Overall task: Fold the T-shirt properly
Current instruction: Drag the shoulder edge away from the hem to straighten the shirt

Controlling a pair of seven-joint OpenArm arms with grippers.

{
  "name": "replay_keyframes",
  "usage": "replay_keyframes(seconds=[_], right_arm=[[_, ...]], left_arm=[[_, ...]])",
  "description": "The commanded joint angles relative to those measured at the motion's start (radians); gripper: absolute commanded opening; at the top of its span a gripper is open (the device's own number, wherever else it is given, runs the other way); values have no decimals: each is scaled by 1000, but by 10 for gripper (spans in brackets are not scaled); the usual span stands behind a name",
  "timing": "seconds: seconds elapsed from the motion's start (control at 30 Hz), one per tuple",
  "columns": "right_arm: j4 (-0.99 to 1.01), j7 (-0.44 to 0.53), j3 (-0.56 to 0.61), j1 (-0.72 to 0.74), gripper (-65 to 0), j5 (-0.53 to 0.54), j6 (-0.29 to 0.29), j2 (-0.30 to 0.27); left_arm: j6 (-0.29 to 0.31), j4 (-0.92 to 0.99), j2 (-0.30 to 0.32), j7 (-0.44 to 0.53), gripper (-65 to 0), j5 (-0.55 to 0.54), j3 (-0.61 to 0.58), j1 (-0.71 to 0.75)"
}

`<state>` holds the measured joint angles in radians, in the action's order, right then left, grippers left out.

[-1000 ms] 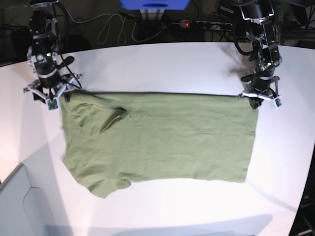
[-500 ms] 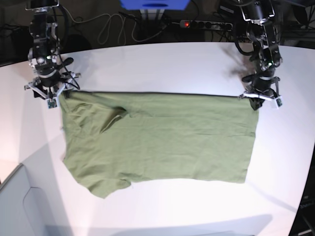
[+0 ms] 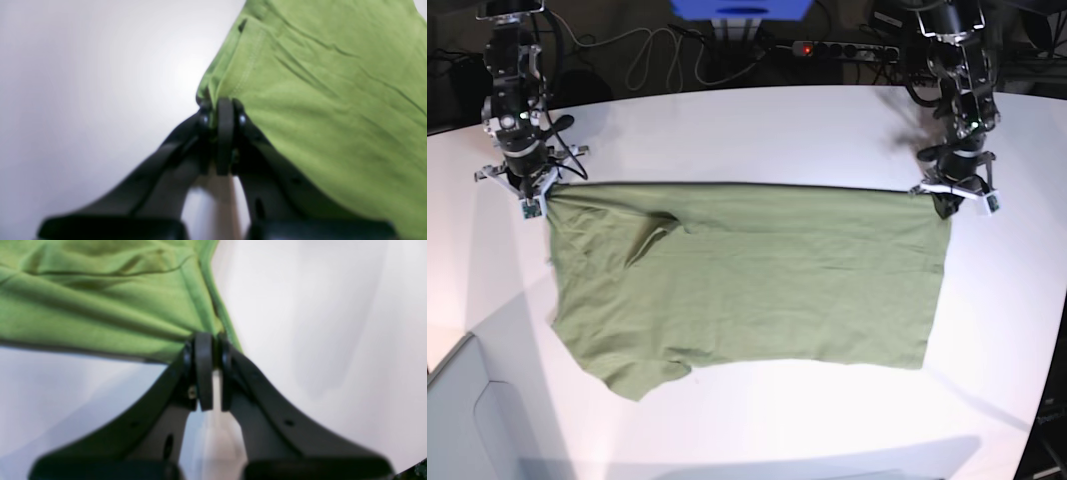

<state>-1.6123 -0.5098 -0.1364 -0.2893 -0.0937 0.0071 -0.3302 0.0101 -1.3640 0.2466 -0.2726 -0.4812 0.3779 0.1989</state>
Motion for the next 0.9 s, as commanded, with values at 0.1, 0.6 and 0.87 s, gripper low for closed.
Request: replay_keyframes(seconds=[0.1, 0.6, 0.87], right_arm=[[-79, 12, -10, -12, -649, -7, 3, -17], [-280, -37, -124, -31, -649, -7, 3, 15], [-273, -36, -118, -113, -649, -7, 3, 19]], left_arm=[[-11, -117, 7, -21, -650, 5, 5, 80], [-14, -222, 4, -30, -650, 5, 97, 95], [-12, -219, -62, -30, -650, 5, 95, 159]])
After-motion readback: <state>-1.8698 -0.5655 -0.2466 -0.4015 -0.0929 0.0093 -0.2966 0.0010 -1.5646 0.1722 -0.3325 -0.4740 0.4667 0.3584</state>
